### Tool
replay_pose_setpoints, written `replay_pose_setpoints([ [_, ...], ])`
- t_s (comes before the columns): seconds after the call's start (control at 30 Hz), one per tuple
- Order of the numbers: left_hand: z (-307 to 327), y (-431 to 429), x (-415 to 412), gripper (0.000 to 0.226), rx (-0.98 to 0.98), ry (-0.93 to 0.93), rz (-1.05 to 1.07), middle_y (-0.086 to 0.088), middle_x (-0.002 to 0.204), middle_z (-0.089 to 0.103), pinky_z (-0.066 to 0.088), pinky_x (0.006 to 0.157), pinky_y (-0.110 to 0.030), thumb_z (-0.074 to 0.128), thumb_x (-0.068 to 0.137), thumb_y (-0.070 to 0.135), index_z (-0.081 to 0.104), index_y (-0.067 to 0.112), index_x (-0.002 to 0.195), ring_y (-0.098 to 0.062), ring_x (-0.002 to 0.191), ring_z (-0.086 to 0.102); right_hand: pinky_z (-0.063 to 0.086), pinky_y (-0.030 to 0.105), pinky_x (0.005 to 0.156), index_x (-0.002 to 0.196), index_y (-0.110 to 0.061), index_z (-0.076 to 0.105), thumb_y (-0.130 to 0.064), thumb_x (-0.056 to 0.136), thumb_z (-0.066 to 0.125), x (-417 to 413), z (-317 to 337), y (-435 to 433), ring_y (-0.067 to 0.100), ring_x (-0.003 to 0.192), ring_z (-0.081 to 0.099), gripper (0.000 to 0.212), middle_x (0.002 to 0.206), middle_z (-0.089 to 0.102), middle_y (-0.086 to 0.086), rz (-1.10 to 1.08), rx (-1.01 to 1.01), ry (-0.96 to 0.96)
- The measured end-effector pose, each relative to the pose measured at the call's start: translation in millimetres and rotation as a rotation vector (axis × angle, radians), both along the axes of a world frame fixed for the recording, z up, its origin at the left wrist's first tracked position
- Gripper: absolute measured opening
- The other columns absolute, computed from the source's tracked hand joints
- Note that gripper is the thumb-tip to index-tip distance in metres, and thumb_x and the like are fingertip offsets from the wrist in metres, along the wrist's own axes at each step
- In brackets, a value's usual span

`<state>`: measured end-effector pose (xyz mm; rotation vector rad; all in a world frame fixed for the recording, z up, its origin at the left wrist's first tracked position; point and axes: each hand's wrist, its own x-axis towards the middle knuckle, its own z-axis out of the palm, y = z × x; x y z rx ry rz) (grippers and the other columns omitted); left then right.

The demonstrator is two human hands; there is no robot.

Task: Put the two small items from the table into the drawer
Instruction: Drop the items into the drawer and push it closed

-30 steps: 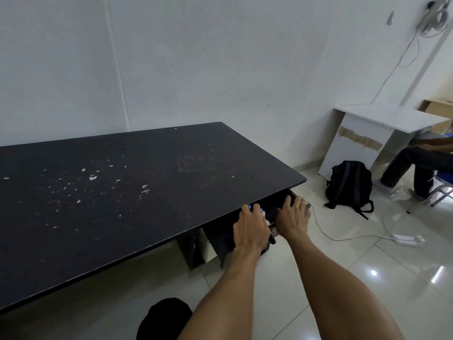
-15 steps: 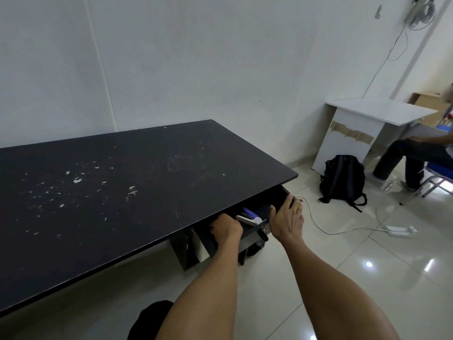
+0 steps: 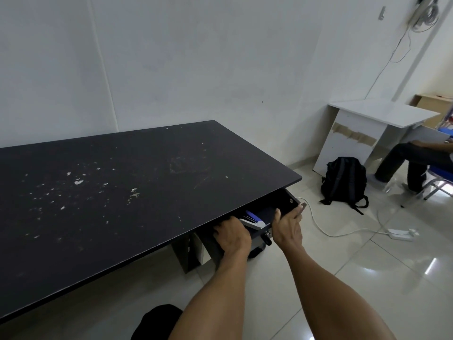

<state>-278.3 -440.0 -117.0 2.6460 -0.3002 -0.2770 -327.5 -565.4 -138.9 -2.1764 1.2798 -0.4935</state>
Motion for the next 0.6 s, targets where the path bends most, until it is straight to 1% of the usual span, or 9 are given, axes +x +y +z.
replay_pose_setpoints([
  [0.07, 1, 0, -4, 0.035, 0.030, -0.089, -0.078, -0.016, 0.129, 0.058, 0.047, 0.092, -0.039, 0.056, 0.091, 0.015, 0.055, 0.009, 0.125, -0.032, 0.116, 0.055, 0.039, 0.052, 0.101, 0.152, -0.001, -0.008, -0.047, 0.100, 0.030, 0, 1, 1, 0.047, 0.129, 0.044, 0.080, 0.157, 0.017, 0.031, -0.006, 0.010, 0.002],
  [0.2, 8, 1, -16, 0.029, 0.021, -0.314, -0.218, -0.013, 0.119, 0.062, 0.050, 0.083, -0.037, 0.055, 0.090, 0.014, 0.057, 0.009, 0.118, -0.029, 0.109, 0.059, 0.042, 0.050, 0.094, 0.152, -0.002, -0.006, -0.048, 0.100, 0.029, 0, -1, 7, 0.047, 0.119, 0.052, 0.077, 0.150, 0.034, 0.030, -0.036, 0.026, -0.041],
  [0.33, 24, 7, -19, 0.015, -0.172, -0.595, -0.419, -0.006, 0.088, 0.069, 0.048, 0.056, -0.030, 0.053, 0.092, 0.018, 0.066, 0.010, 0.091, -0.022, 0.084, 0.067, 0.042, 0.049, 0.093, 0.152, -0.004, -0.003, -0.053, 0.099, 0.025, 0, -4, 12, 0.046, 0.115, 0.056, 0.077, 0.134, 0.053, 0.031, -0.076, 0.125, -0.077],
  [0.4, 31, 17, -6, 0.015, -0.268, -0.792, -0.450, -0.004, 0.086, 0.070, 0.051, 0.052, -0.028, 0.056, 0.090, 0.021, 0.067, 0.012, 0.086, -0.019, 0.084, 0.067, 0.044, 0.047, 0.090, 0.153, -0.006, -0.001, -0.055, 0.099, 0.024, 0, -5, 16, 0.045, 0.111, 0.058, 0.077, 0.129, 0.057, 0.031, -0.079, 0.166, -0.095],
  [0.43, 33, 23, 4, 0.019, -0.259, -0.839, -0.415, -0.006, 0.098, 0.070, 0.055, 0.061, -0.031, 0.055, 0.091, 0.025, 0.068, 0.012, 0.095, -0.021, 0.095, 0.066, 0.044, 0.047, 0.091, 0.153, -0.007, -0.001, -0.056, 0.099, 0.023, -1, -6, 19, 0.045, 0.111, 0.058, 0.076, 0.128, 0.057, 0.031, -0.080, 0.182, -0.113],
  [0.47, 35, 30, 15, 0.029, -0.206, -0.800, -0.365, -0.010, 0.115, 0.067, 0.056, 0.078, -0.037, 0.050, 0.094, 0.030, 0.066, 0.011, 0.110, -0.025, 0.110, 0.061, 0.043, 0.048, 0.093, 0.153, -0.009, -0.001, -0.056, 0.099, 0.023, -1, -6, 22, 0.046, 0.113, 0.057, 0.076, 0.129, 0.056, 0.031, -0.082, 0.200, -0.135],
  [0.5, 37, 38, 27, 0.042, -0.134, -0.704, -0.314, -0.014, 0.133, 0.058, 0.048, 0.097, -0.044, 0.044, 0.097, 0.037, 0.058, 0.012, 0.127, -0.029, 0.126, 0.052, 0.044, 0.050, 0.096, 0.154, -0.011, -0.001, -0.056, 0.098, 0.021, -2, -7, 24, 0.046, 0.115, 0.055, 0.075, 0.131, 0.055, 0.031, -0.083, 0.215, -0.157],
  [0.53, 37, 48, 39, 0.053, -0.059, -0.587, -0.278, -0.017, 0.147, 0.045, 0.033, 0.110, -0.050, 0.036, 0.098, 0.044, 0.047, 0.014, 0.140, -0.031, 0.138, 0.039, 0.043, 0.052, 0.099, 0.154, -0.013, -0.003, -0.057, 0.098, 0.020, -2, -7, 26, 0.047, 0.118, 0.053, 0.074, 0.133, 0.053, 0.031, -0.083, 0.236, -0.178],
  [0.6, 34, 68, 60, 0.066, 0.045, -0.442, -0.257, -0.016, 0.159, 0.023, 0.010, 0.117, -0.054, 0.021, 0.097, 0.057, 0.026, 0.021, 0.152, -0.032, 0.148, 0.017, 0.044, 0.057, 0.100, 0.154, -0.017, -0.008, -0.057, 0.098, 0.019, -4, -7, 28, 0.048, 0.121, 0.051, 0.074, 0.138, 0.048, 0.032, -0.068, 0.284, -0.208],
])
